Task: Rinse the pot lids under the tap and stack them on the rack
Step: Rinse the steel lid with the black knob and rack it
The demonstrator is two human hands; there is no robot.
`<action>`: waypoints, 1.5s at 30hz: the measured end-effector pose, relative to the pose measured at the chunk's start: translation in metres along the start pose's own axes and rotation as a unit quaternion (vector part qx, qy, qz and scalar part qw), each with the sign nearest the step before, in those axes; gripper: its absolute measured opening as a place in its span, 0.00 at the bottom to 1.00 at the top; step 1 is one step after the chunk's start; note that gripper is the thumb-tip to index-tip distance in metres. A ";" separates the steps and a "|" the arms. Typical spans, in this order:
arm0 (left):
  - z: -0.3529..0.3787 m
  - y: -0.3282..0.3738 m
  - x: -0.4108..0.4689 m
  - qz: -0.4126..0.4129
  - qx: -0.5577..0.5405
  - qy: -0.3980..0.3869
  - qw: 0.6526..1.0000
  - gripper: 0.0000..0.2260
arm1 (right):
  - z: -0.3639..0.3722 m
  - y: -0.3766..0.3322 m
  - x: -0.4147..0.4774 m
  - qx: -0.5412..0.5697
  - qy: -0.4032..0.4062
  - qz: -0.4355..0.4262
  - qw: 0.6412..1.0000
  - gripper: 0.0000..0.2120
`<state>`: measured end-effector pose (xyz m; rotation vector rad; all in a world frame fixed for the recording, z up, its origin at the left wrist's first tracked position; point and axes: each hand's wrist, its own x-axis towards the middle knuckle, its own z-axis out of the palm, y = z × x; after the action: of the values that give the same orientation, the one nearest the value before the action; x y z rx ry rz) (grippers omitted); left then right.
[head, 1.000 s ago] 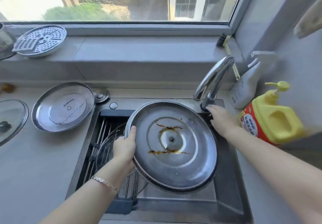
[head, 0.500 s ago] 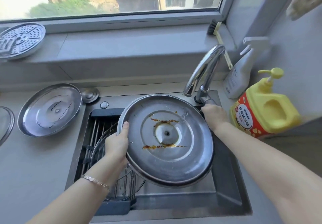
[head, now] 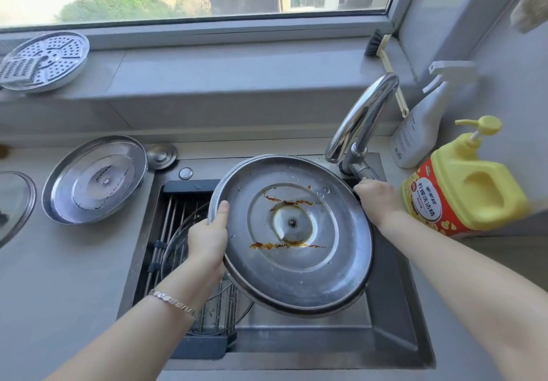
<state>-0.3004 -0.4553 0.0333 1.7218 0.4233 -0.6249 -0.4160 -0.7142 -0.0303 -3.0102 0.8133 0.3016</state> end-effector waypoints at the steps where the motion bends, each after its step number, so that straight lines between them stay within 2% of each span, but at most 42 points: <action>1: 0.000 0.000 0.001 -0.001 0.002 0.000 1.000 0.15 | 0.000 0.000 0.000 -0.005 0.000 0.000 1.000 0.07; 6: -0.004 -0.001 0.003 -0.004 0.006 0.002 1.000 0.16 | 0.003 0.003 0.000 -0.029 0.000 0.002 1.000 0.06; 9: -0.004 0.000 0.003 -0.007 -0.005 0.002 1.000 0.15 | 0.005 0.000 0.002 -0.002 0.010 0.016 1.000 0.06; 11: -0.005 0.000 0.003 -0.002 0.002 0.001 1.000 0.16 | 0.006 -0.004 0.001 0.063 0.060 0.045 0.995 0.09; 13: -0.007 0.000 0.003 0.008 0.015 -0.003 1.000 0.16 | 0.009 -0.018 -0.009 0.172 0.124 0.049 0.976 0.17; 14: -0.007 0.000 0.002 0.014 0.021 -0.005 1.000 0.16 | 0.008 -0.030 -0.016 0.219 0.130 0.044 0.966 0.19; 16: -0.005 -0.001 -0.002 0.018 0.025 -0.010 0.999 0.17 | 0.003 -0.061 -0.034 0.262 0.053 0.032 0.963 0.25; 17: -0.002 -0.003 -0.005 0.020 0.023 -0.015 0.999 0.17 | 0.001 -0.079 -0.043 0.262 0.012 0.013 0.965 0.31; 19: 0.003 -0.007 -0.013 0.036 0.027 -0.029 0.999 0.16 | -0.004 -0.117 -0.063 0.263 -0.020 -0.086 0.961 0.39; 22: 0.005 -0.010 -0.018 0.048 0.012 -0.025 0.998 0.15 | -0.008 -0.142 -0.081 0.239 -0.034 -0.247 0.938 0.40; 24: 0.000 -0.011 -0.016 0.029 -0.012 -0.018 0.999 0.14 | -0.008 -0.130 -0.071 0.217 0.000 -0.217 0.952 0.43; 26: -0.003 -0.010 -0.016 0.018 -0.027 -0.022 0.999 0.14 | -0.010 -0.111 -0.054 0.194 0.003 -0.098 0.976 0.45; 28: -0.003 -0.009 -0.016 0.021 -0.032 -0.020 0.999 0.15 | -0.019 -0.113 -0.048 0.198 0.001 -0.048 0.979 0.45; 29: -0.002 -0.009 -0.016 0.024 -0.032 -0.020 0.999 0.14 | -0.023 -0.123 -0.051 0.203 -0.005 -0.070 0.977 0.44; 32: -0.003 -0.004 -0.015 0.045 -0.031 -0.011 0.998 0.13 | -0.015 -0.140 -0.078 0.174 0.018 -0.248 0.953 0.37; 33: -0.005 -0.002 -0.014 0.047 -0.037 -0.010 0.998 0.13 | -0.014 -0.132 -0.082 0.155 0.030 -0.271 0.950 0.35; 35: -0.011 -0.001 -0.013 0.042 -0.047 -0.012 0.998 0.14 | -0.013 -0.106 -0.075 0.143 0.032 -0.223 0.964 0.39; 38: -0.012 -0.004 -0.017 0.040 -0.044 -0.013 0.998 0.14 | -0.018 -0.079 -0.055 0.148 0.012 -0.043 0.988 0.44; 40: -0.005 -0.004 -0.022 0.039 -0.042 -0.015 0.998 0.14 | -0.028 -0.097 -0.048 0.158 0.010 -0.015 0.987 0.45; 41: -0.001 -0.002 -0.024 0.043 -0.041 -0.019 0.998 0.14 | -0.031 -0.113 -0.052 0.172 0.016 -0.054 0.983 0.45; 44: -0.003 0.005 -0.021 0.065 -0.039 0.001 0.997 0.15 | -0.031 -0.144 -0.082 0.196 -0.009 -0.249 0.949 0.40; 45: -0.007 0.007 -0.017 0.066 -0.046 0.014 0.997 0.15 | -0.030 -0.136 -0.088 0.187 -0.018 -0.268 0.945 0.41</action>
<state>-0.3079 -0.4489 0.0502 1.6582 0.3498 -0.4801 -0.4168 -0.5543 0.0100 -2.7042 0.0158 0.1614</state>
